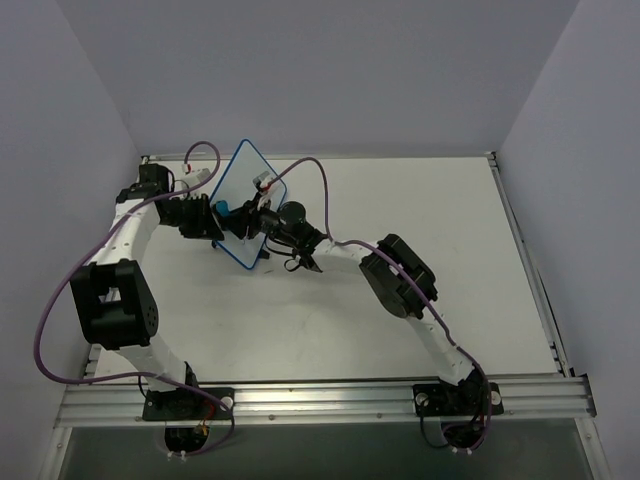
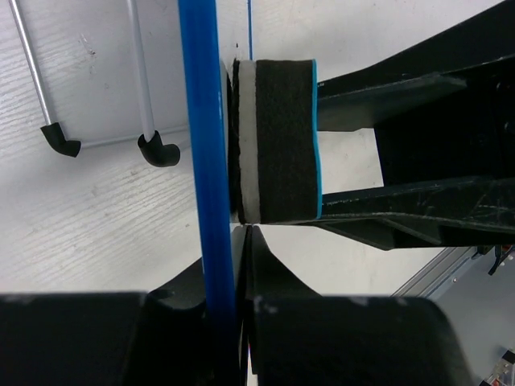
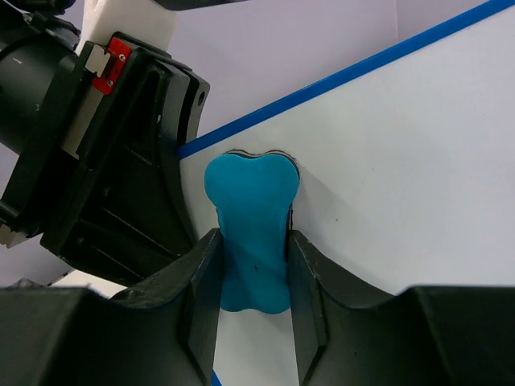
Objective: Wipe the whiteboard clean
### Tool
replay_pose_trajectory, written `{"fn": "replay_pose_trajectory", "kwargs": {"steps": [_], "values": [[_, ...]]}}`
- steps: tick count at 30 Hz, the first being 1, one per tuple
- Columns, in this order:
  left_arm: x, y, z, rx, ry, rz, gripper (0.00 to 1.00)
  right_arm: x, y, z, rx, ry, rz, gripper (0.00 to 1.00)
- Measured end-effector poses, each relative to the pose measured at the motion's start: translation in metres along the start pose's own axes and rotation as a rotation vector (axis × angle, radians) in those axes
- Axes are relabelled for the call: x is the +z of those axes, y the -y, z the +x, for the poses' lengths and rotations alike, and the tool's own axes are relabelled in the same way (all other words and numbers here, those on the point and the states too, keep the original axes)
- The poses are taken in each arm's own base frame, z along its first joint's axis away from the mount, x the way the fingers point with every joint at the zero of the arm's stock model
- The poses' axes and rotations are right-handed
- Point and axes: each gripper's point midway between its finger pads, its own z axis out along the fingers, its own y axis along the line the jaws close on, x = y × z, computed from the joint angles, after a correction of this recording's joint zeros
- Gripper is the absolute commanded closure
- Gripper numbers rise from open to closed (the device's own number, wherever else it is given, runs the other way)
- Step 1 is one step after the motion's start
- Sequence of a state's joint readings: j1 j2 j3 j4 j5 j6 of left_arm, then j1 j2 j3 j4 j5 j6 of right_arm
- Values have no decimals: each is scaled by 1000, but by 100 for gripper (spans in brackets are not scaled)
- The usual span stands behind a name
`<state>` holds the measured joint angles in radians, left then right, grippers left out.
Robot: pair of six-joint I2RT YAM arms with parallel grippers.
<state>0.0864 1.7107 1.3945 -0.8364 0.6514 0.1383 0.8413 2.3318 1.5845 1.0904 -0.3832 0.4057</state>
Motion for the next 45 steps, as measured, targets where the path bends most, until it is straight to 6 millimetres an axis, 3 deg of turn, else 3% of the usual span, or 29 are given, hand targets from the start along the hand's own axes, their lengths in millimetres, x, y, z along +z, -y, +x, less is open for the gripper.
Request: {"fn": "replay_pose_trajectory", "kwargs": {"steps": [5, 11, 16, 23, 37, 45], "values": [[0, 0, 0, 12, 1, 6, 98, -8, 1, 6, 33, 32, 49, 100], [0, 1, 1, 36, -2, 9, 98, -35, 3, 39, 142, 35, 110, 100], [0, 3, 1, 63, -1, 11, 98, -60, 13, 71, 222, -2, 164, 100], [0, 7, 1, 81, 0, 14, 98, -85, 41, 94, 295, -48, 252, 100], [1, 2, -8, 128, 31, -9, 98, -64, 49, 82, 309, -94, 269, 100], [0, 0, -11, 128, 41, -19, 98, -39, 52, 45, 281, -49, 257, 100]]}}
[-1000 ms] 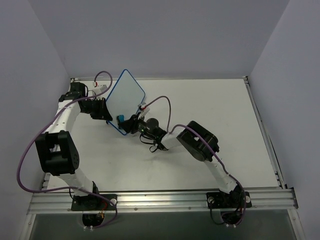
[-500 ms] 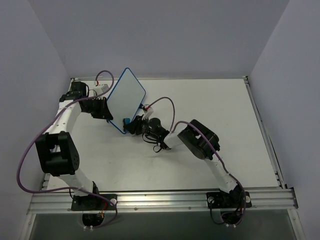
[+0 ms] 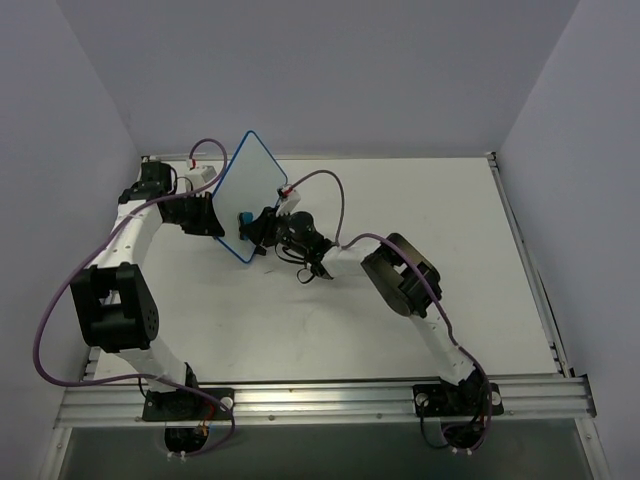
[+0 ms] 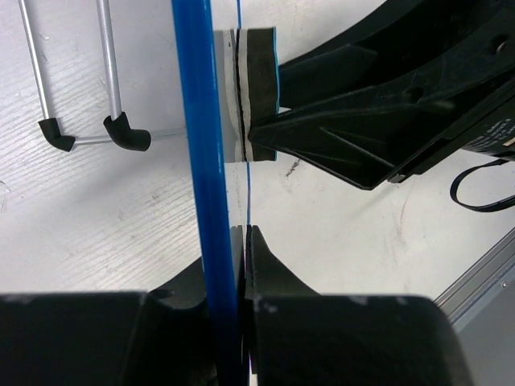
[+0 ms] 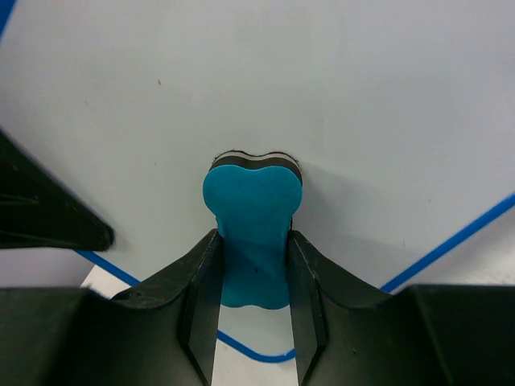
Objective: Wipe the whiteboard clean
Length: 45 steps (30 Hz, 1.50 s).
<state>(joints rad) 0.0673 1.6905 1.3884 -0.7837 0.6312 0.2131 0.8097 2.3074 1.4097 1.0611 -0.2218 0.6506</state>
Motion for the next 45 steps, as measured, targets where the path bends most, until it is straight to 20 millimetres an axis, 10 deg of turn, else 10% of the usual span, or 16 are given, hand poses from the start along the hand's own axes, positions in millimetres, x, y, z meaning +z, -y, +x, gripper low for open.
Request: {"fn": "replay_pose_trajectory", "kwargs": {"steps": [11, 25, 31, 37, 41, 45], "values": [[0, 0, 1, -31, -5, -9, 98, 29, 6, -68, 25, 111, 3, 100], [-6, 7, 9, -34, -55, -17, 98, 8, 147, -83, 71, 87, 194, 100], [-8, 10, 14, -44, -83, -21, 98, -15, 122, -122, -15, 54, 214, 100], [-9, 9, 14, -56, -86, -30, 91, -88, 103, -230, -95, 148, 309, 100], [-9, 8, 14, -61, -87, -32, 86, -173, 189, -272, -98, 150, 594, 100], [-9, 7, 15, -65, -90, -38, 78, -276, 291, -217, 30, 9, 952, 100]]}}
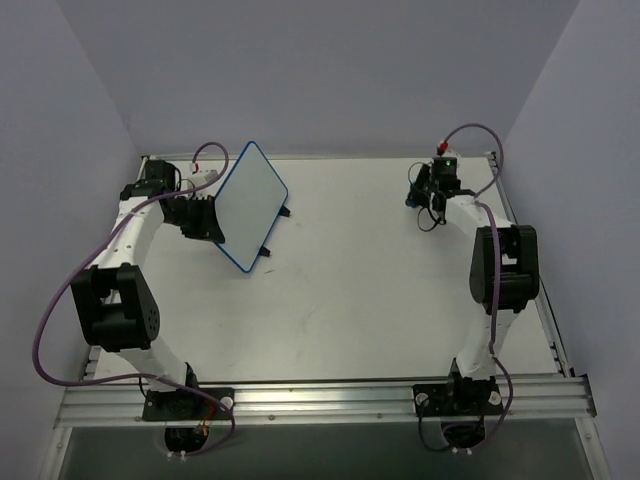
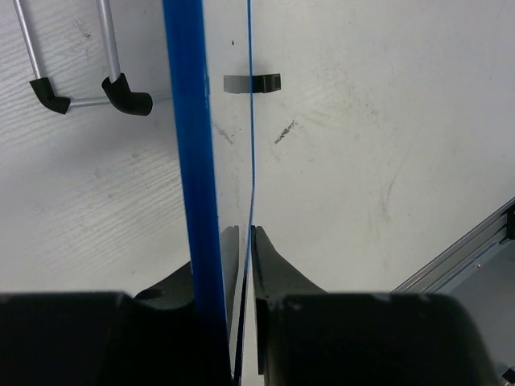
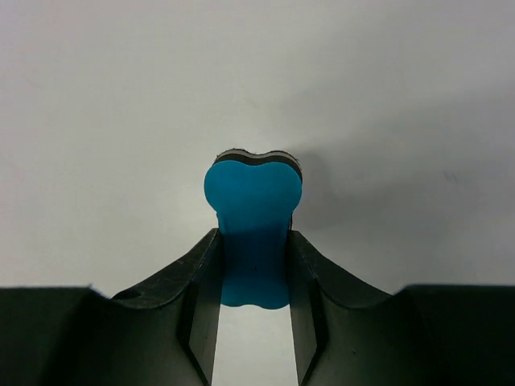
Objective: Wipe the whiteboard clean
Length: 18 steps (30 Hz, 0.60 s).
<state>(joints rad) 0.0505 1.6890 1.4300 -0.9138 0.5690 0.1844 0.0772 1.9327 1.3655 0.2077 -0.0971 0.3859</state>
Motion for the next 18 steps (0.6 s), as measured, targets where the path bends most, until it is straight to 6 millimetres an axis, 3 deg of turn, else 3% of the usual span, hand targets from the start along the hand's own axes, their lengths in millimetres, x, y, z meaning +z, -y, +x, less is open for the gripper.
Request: {"fn": "replay_pose_trajectory", "kwargs": {"steps": [3, 5, 8, 11, 12, 15, 17, 18], "values": [[0, -1, -1, -11, -8, -7, 76, -8, 65, 70, 13, -185, 190, 100], [0, -2, -1, -14, -8, -11, 74, -13, 82, 96, -7, -265, 268, 100], [1, -3, -1, -25, -11, -11, 75, -10, 81, 90, -37, -253, 300, 100], [5, -6, 0, -34, -21, -13, 72, -6, 82, 91, -53, -256, 324, 79], [6, -7, 1, -38, -25, -14, 69, -5, 82, 90, -54, -256, 328, 66], [7, -9, 1, -46, -30, -19, 66, -5, 83, 90, -56, -256, 338, 48], [7, -10, 0, -47, -28, -20, 63, -5, 85, 91, -59, -259, 347, 42], [7, -10, -1, -48, -28, -20, 62, -6, 86, 92, -61, -261, 352, 28]]}}
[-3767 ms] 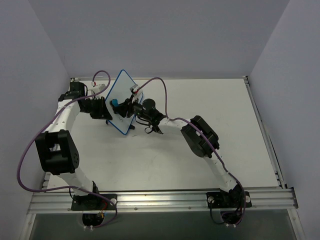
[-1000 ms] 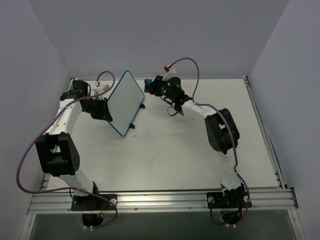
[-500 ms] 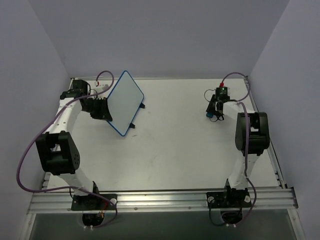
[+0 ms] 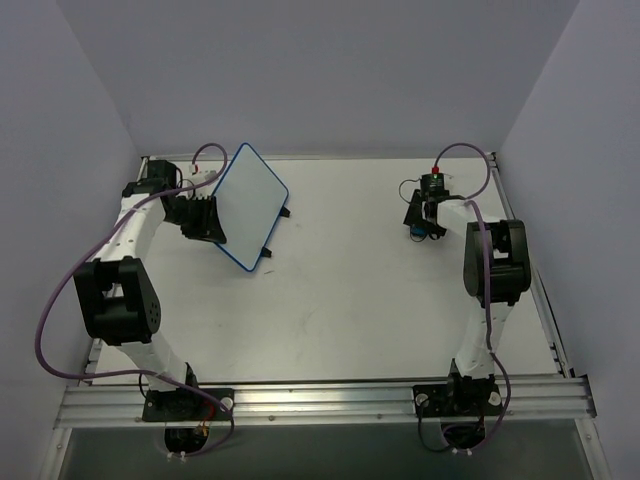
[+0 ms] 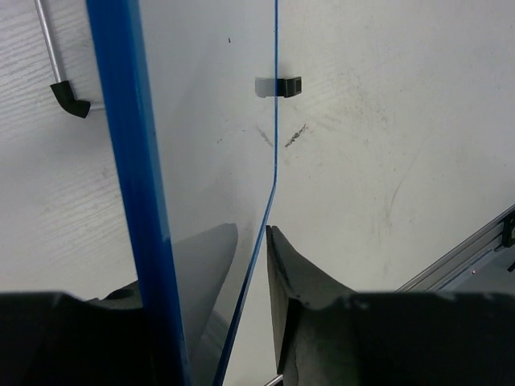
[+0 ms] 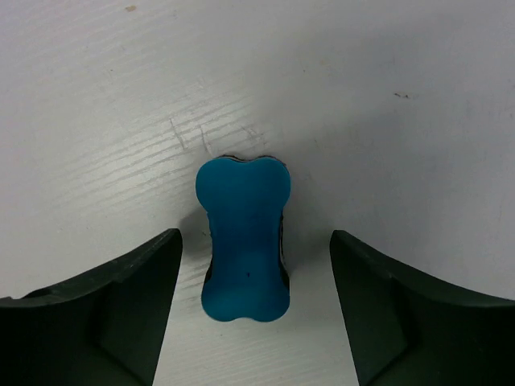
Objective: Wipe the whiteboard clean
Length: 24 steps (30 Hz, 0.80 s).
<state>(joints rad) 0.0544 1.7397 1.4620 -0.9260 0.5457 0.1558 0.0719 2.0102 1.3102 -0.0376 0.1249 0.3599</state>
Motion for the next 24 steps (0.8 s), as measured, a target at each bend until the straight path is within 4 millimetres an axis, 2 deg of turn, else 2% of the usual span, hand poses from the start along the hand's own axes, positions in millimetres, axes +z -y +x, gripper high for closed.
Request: {"fn": "replay_pose_trajectory", "kwargs": {"steps": [1, 2, 3, 8, 9, 15, 24], "values": [[0, 0, 0, -1, 0, 0, 60, 0, 0, 0, 1, 2, 3, 25], [0, 0, -1, -3, -1, 0, 60, -1, 1, 0, -3, 1, 4, 17], [0, 0, -1, -4, 0, 0, 59, -2, 2, 1, -4, 0, 7, 14], [1, -1, -2, -9, -1, -4, 57, -10, 5, 9, -16, -19, 12, 11], [1, -2, -2, -10, -1, -6, 56, -12, 4, 8, -18, -18, 11, 4], [0, -6, -2, -22, 2, -24, 49, -26, 2, -3, -14, 17, -6, 1], [3, -18, 8, -62, -6, -55, 43, -31, -1, -6, -21, 23, -27, 1]]}}
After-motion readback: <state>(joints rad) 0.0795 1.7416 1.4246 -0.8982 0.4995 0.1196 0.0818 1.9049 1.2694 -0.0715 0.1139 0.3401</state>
